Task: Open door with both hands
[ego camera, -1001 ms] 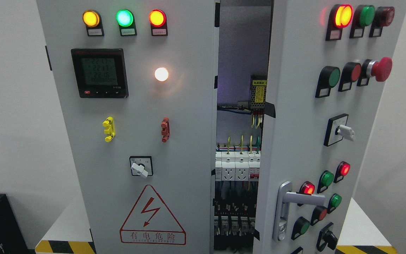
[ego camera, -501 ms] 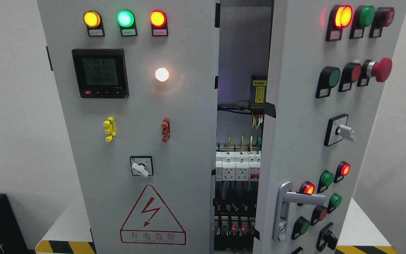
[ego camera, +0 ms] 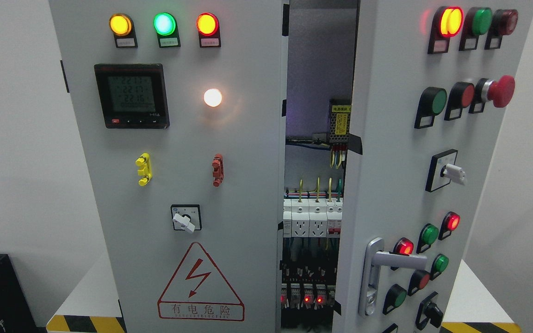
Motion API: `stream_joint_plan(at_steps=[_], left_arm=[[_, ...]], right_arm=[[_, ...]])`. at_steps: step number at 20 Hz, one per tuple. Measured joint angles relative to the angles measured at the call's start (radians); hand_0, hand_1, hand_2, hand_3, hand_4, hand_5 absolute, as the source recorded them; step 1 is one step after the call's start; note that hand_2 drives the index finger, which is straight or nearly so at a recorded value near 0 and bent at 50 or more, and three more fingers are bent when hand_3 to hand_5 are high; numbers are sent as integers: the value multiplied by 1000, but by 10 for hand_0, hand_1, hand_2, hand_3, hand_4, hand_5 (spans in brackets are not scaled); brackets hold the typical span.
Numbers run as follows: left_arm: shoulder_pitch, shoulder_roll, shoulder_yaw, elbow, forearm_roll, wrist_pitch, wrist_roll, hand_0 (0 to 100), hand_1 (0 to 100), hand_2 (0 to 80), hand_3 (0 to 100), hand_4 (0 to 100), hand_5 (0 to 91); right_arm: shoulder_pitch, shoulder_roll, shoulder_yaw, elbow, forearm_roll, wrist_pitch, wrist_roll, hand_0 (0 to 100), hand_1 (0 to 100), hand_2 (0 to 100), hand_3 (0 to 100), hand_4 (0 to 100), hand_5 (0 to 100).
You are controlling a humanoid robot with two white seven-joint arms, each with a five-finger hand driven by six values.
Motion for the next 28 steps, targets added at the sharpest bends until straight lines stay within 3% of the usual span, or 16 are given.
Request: stream_joint_plan(at_steps=[6, 10, 18, 24, 28], left_arm=[[-39, 202, 74, -111, 96, -4, -45, 837, 214, 0, 0, 0, 0], [-113, 304, 88, -175, 130, 55, -77, 837, 214, 0, 0, 0, 0], [-475, 448, -41, -282, 161, 153, -97, 836, 214, 0, 0, 0, 0], [-764, 545, -221, -354, 218, 166, -102, 837, 213, 0, 0, 0, 0], [-951, 574, -356, -387, 235, 234, -96, 837, 213, 0, 0, 0, 0]], right_arm=[[0, 0, 0, 0, 0, 0, -4, 0, 0, 0, 0, 0, 0], [0, 0, 0, 0, 0, 0, -2, 0, 0, 0, 0, 0, 0], [0, 0, 0, 0, 0, 0, 1, 0, 0, 0, 0, 0, 0], [0, 0, 0, 0, 0, 0, 1, 0, 0, 0, 0, 0, 0], [0, 0, 0, 0, 0, 0, 1, 0, 0, 0, 0, 0, 0]])
